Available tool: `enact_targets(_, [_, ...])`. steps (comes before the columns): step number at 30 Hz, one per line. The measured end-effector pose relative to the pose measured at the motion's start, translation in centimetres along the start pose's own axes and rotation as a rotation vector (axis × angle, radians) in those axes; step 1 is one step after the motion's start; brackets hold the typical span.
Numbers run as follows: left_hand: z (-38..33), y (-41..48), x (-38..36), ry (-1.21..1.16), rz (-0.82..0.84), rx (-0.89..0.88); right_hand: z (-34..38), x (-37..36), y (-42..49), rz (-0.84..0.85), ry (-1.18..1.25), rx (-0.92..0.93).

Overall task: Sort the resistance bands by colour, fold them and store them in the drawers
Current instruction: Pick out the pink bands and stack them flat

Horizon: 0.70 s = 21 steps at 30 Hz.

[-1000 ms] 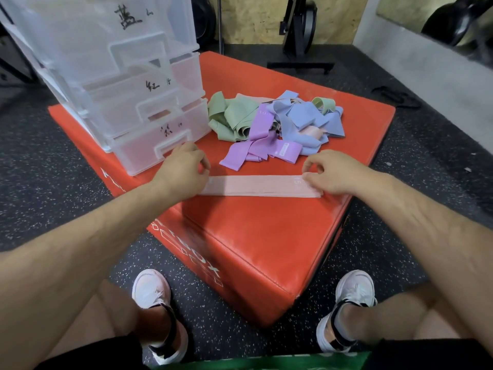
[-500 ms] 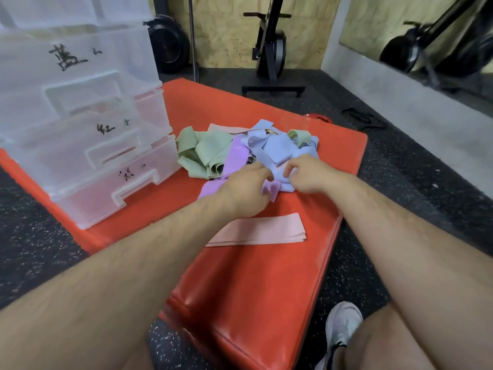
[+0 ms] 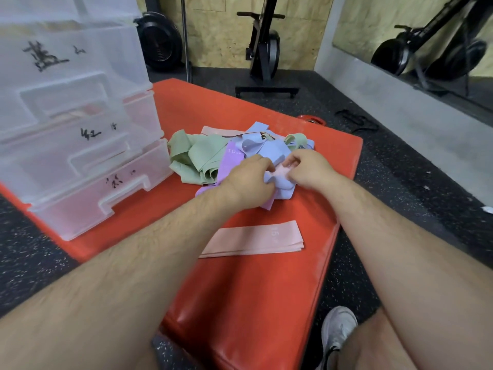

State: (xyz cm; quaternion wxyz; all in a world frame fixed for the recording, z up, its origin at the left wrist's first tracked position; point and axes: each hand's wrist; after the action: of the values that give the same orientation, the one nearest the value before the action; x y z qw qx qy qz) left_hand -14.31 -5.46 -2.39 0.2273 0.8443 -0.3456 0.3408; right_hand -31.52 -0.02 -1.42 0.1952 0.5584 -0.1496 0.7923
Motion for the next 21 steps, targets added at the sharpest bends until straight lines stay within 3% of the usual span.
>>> enact_targets(5, [-0.2, -1.5, 1.2, -0.052, -0.018, 0.007, 1.4, 1.2, -0.6, -0.059, 0.085, 0.01])
enact_targets(11, [-1.3, -1.7, 4.7, -0.409, -0.273, -0.141, 5.9, 5.7, -2.7, -0.144, 0.618, 0.119])
enact_targets(16, [-3.3, -2.4, 7.5, -0.63, -0.497, -0.179, 8.8, 9.0, -5.0, -0.246, 0.901, 0.286])
enact_targets(21, [-3.9, -3.0, 9.7, -0.794, -0.598, -0.186, 9.4, 9.2, -6.2, -0.178, 0.929, 0.345])
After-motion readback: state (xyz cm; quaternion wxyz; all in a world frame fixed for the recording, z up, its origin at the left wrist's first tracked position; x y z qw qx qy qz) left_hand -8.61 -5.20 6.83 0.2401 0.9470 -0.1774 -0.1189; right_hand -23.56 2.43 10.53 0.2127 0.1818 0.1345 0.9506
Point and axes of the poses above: each hand's wrist, its own y-axis towards the middle knuckle, its own x-axis out of the back of the hand, z = x × y, and after that the axes turned 12 degrees about -y, right-handed
